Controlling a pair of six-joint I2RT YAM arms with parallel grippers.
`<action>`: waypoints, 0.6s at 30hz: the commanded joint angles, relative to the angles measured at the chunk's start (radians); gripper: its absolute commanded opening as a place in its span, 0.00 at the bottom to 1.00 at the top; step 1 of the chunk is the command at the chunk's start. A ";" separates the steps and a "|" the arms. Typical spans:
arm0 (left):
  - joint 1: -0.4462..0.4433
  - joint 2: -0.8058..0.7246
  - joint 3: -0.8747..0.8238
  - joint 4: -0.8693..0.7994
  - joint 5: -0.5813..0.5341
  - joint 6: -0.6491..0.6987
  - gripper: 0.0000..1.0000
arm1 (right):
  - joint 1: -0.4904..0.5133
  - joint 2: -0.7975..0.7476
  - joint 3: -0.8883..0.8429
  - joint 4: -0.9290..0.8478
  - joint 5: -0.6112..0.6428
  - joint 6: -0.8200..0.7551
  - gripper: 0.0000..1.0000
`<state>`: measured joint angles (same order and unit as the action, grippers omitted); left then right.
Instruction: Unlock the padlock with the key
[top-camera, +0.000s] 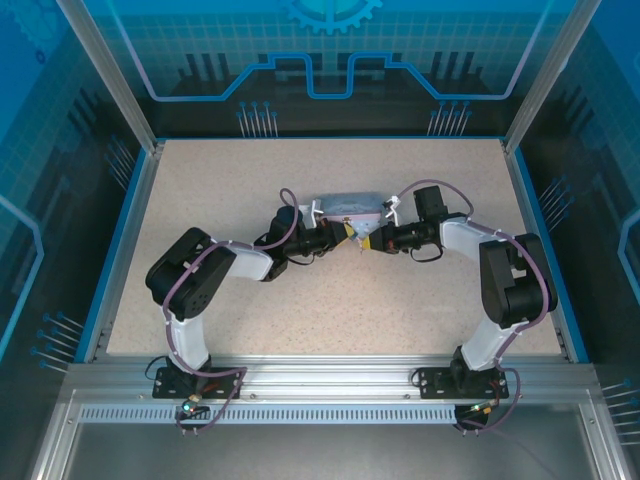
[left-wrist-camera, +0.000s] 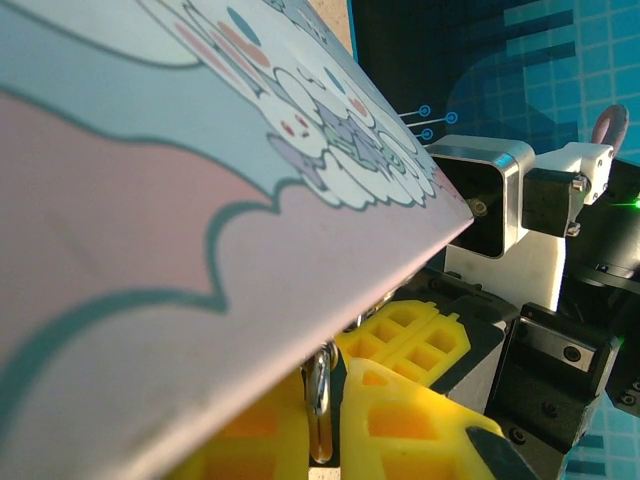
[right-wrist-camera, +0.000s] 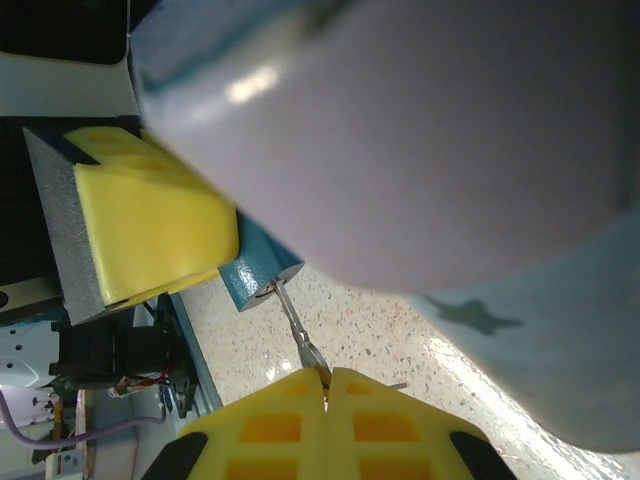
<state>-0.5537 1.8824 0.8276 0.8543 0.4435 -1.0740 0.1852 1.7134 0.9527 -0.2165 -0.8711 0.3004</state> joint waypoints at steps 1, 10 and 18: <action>-0.022 0.006 0.007 0.023 0.048 0.021 0.00 | 0.012 -0.012 -0.011 0.109 0.000 0.061 0.00; -0.023 0.012 0.002 0.023 0.047 0.025 0.00 | 0.009 -0.047 -0.025 0.158 0.007 0.105 0.00; -0.024 0.023 -0.001 0.036 0.046 0.019 0.00 | 0.008 -0.070 -0.031 0.140 0.011 0.097 0.00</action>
<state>-0.5537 1.8851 0.8276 0.8597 0.4274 -1.0718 0.1886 1.6814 0.9142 -0.1337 -0.8619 0.3965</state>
